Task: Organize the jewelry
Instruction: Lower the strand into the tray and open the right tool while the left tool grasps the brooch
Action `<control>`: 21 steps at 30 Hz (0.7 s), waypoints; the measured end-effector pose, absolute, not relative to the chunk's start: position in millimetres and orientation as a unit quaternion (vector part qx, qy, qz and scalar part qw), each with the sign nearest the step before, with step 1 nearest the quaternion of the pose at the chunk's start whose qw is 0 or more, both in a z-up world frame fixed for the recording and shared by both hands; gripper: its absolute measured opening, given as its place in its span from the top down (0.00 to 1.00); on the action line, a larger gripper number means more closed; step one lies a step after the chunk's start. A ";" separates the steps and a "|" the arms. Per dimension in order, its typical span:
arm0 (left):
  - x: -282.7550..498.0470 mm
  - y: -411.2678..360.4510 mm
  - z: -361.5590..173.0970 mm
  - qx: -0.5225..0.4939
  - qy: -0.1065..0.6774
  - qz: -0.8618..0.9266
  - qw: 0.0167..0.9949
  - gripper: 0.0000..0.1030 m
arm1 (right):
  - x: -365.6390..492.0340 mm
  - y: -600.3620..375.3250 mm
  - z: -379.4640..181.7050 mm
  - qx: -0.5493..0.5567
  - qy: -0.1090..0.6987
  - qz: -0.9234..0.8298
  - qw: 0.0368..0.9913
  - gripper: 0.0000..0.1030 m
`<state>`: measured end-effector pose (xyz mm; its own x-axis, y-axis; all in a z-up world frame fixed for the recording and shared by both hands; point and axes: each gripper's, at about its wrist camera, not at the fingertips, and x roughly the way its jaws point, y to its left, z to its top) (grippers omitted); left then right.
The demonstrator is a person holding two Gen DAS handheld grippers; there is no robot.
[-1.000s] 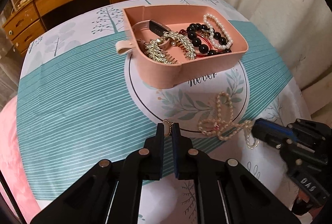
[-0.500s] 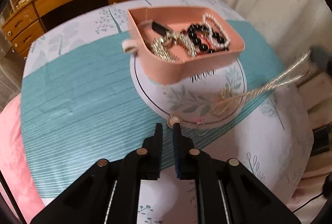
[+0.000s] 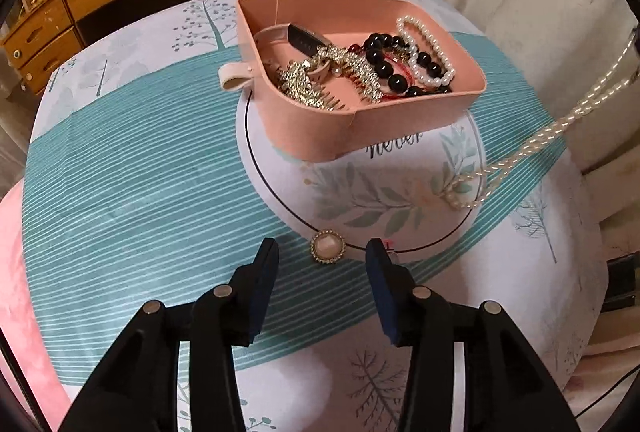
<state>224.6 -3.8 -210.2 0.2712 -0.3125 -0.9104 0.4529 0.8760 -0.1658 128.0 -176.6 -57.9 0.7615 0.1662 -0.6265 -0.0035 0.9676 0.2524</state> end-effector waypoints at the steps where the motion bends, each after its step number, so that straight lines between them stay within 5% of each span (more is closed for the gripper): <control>1: 224.4 -4.8 -210.7 0.067 0.552 -0.239 0.796 0.62 | 129.1 -178.5 -56.5 0.120 0.340 0.047 0.931 0.96; 5: 225.2 -6.8 -211.4 0.082 0.545 -0.222 0.804 0.83 | 133.0 -187.1 -49.5 0.121 0.331 0.051 0.934 0.96; 21: 228.0 8.8 -203.6 0.009 0.541 -0.167 0.824 0.96 | 166.7 -209.7 2.1 0.106 0.286 0.110 0.946 0.96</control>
<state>228.0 8.8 -203.6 0.3593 -0.2643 -0.8950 0.2847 0.9444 -0.1645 166.7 -209.7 2.1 0.8119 0.2690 -0.5181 -0.1479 0.9533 0.2633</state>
